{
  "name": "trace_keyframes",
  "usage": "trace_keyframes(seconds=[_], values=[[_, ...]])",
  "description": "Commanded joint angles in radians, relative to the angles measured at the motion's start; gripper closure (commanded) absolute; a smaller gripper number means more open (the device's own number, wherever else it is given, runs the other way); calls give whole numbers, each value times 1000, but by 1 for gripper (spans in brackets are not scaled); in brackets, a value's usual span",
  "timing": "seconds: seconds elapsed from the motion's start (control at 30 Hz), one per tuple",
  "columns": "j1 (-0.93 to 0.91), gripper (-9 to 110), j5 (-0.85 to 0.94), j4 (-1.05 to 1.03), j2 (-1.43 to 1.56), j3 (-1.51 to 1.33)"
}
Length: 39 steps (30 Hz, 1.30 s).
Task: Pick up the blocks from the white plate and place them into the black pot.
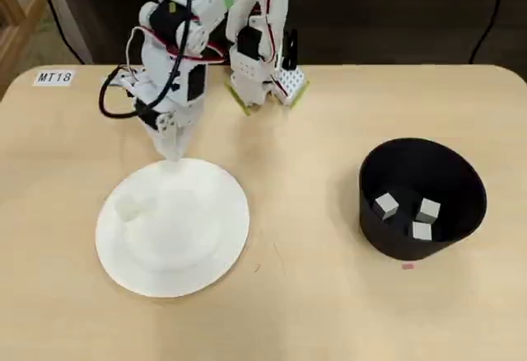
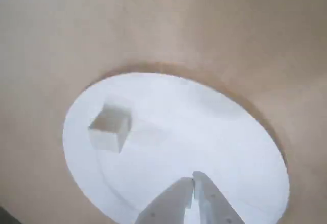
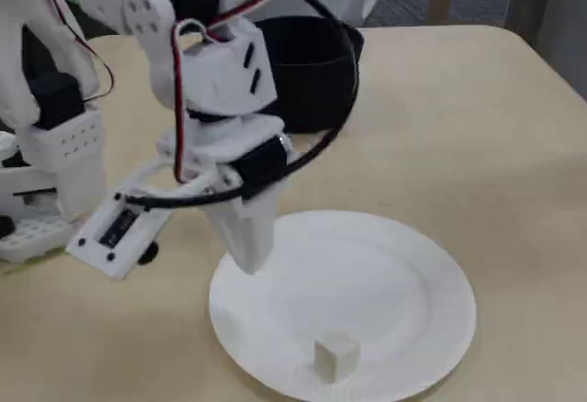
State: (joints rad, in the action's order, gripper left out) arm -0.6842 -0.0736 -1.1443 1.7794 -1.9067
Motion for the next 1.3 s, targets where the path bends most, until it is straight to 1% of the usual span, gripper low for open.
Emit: trace_keyframes(seconds=[0.0, 0.1, 0.17, 0.3, 0.4, 0.57, 0.83, 1.0, 1.27], values=[[-18, 104, -11, -11, -66, 110], [-17, 102, -3, -3, -150, 189], [0, 83, 40, -11, -198, 249], [23, 69, 54, 0, -230, 275], [43, 66, 46, 40, -258, 275], [40, 69, 29, 83, -311, 288], [25, 73, 43, 74, -436, 416], [8, 74, 40, -9, -505, 509], [8, 78, 21, -49, -581, 577]])
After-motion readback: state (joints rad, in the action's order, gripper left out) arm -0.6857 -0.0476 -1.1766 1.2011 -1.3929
